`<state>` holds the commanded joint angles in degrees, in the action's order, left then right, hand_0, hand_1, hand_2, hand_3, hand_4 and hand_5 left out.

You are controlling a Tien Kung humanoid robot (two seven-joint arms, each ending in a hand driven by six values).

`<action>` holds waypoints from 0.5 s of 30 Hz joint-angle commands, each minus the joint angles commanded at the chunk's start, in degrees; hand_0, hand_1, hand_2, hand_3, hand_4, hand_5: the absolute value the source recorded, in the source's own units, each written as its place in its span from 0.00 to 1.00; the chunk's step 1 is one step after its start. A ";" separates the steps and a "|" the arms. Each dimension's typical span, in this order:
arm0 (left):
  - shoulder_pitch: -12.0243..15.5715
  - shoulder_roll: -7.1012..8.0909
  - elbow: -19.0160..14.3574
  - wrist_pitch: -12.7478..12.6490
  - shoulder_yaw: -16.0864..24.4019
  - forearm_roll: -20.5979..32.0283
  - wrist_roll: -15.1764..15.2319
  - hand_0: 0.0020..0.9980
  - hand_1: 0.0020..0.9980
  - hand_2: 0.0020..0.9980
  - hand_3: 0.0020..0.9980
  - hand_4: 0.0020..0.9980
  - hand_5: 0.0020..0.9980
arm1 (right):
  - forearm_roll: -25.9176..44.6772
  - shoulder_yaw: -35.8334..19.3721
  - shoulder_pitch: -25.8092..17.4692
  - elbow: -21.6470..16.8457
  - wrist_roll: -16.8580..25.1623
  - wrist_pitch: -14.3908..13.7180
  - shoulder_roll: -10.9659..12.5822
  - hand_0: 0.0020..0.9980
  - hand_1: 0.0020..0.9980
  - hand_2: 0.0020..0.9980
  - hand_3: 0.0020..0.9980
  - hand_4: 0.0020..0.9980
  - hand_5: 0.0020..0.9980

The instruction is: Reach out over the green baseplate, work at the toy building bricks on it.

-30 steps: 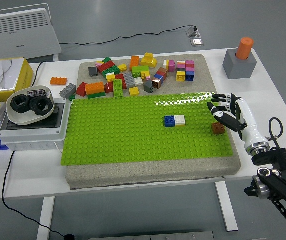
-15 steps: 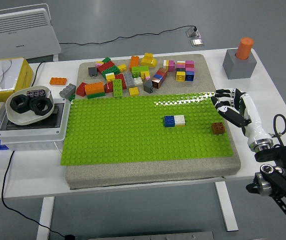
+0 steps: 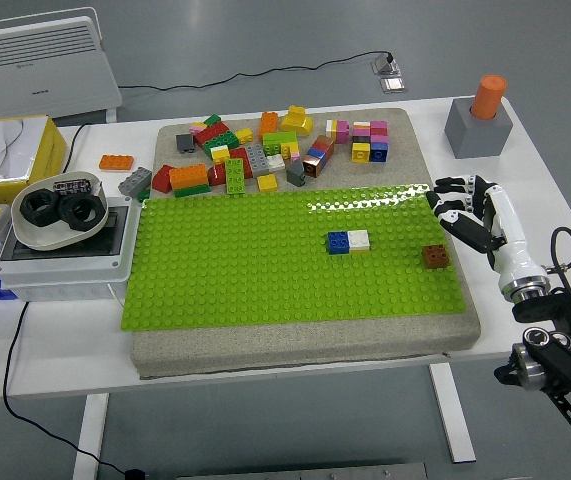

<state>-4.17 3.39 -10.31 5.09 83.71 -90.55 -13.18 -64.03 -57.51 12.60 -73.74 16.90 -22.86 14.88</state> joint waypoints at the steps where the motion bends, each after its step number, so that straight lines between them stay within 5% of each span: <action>1: -0.04 0.03 0.00 0.02 -0.10 0.05 -0.01 0.76 0.61 0.66 0.73 0.71 0.86 | -0.11 -0.06 0.05 -0.04 -0.05 0.01 0.02 0.60 0.48 0.58 0.54 0.71 0.29; 15: 0.03 0.18 0.00 0.39 -0.74 0.10 -0.44 0.76 0.61 0.66 0.73 0.71 0.84 | -1.42 -0.96 -0.17 -0.43 -0.14 -0.25 -0.08 0.59 0.47 0.57 0.54 0.71 0.28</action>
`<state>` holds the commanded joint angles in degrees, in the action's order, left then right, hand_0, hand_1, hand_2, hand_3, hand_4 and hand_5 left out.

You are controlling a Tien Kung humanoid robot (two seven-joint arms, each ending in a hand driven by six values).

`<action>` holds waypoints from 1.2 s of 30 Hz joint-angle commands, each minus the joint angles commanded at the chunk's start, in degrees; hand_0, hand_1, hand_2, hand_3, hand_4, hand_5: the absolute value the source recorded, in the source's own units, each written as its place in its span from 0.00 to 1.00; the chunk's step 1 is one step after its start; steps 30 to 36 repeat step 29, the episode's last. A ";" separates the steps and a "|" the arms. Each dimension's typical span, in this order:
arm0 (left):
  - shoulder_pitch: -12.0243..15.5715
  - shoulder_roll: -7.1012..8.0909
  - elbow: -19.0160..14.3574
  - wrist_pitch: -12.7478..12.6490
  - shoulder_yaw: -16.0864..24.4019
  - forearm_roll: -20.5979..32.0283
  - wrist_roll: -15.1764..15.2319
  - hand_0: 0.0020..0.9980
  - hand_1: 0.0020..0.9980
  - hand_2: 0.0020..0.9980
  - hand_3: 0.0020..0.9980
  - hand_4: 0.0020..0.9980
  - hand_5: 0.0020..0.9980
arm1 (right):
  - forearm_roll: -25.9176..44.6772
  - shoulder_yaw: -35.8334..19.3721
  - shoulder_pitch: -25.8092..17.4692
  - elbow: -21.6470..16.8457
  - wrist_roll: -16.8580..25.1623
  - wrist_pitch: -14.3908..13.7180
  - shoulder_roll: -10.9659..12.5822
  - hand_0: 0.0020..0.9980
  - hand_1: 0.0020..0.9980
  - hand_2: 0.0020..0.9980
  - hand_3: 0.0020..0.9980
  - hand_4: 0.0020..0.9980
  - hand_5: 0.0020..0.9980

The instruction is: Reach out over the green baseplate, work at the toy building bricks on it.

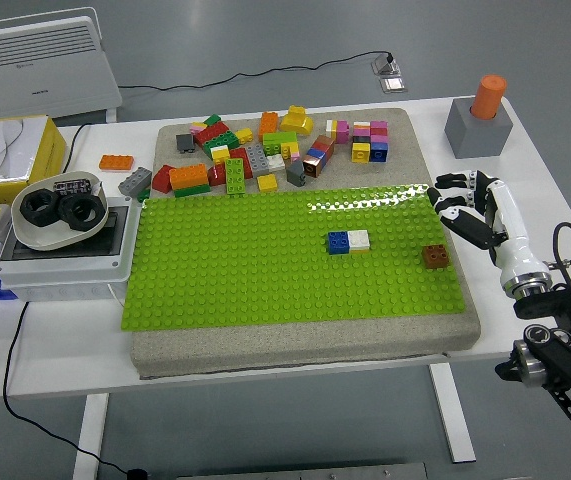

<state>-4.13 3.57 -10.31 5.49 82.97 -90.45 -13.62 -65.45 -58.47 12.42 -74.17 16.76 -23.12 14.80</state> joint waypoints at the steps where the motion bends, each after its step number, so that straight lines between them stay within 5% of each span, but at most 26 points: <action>1: 0.00 0.03 0.00 0.02 -0.02 -0.01 -0.02 0.76 0.61 0.66 0.73 0.71 0.84 | -0.35 -0.05 -0.04 0.00 -0.10 -0.03 0.01 0.59 0.47 0.57 0.54 0.71 0.28; 11: 0.00 0.43 0.00 0.02 -0.20 0.38 0.03 0.76 0.60 0.65 0.73 0.72 0.83 | -8.67 -0.61 -0.30 -1.38 -2.68 -1.09 0.01 0.58 0.47 0.58 0.55 0.70 0.23; 20: -0.13 0.51 0.00 0.08 -0.33 0.26 0.00 0.76 0.60 0.65 0.73 0.72 0.82 | -23.59 -1.04 -0.20 -4.95 -10.93 -1.57 0.06 0.59 0.48 0.60 0.56 0.70 0.18; 24: -0.12 0.53 0.00 0.08 -0.34 0.28 -0.02 0.76 0.60 0.65 0.73 0.72 0.82 | -31.63 0.07 -0.08 -5.16 -14.62 -0.75 0.21 0.60 0.51 0.63 0.57 0.70 0.14; 29: -0.16 0.60 0.00 0.05 -0.29 0.22 0.03 0.76 0.60 0.65 0.73 0.72 0.82 | -41.64 0.39 -0.22 -6.42 -18.80 4.44 0.81 0.63 0.56 0.66 0.60 0.71 0.13; 36: -0.16 0.60 0.00 0.05 -0.29 0.22 0.03 0.76 0.60 0.65 0.73 0.72 0.82 | -41.64 0.39 -0.22 -6.42 -18.80 4.44 0.81 0.63 0.56 0.66 0.60 0.71 0.13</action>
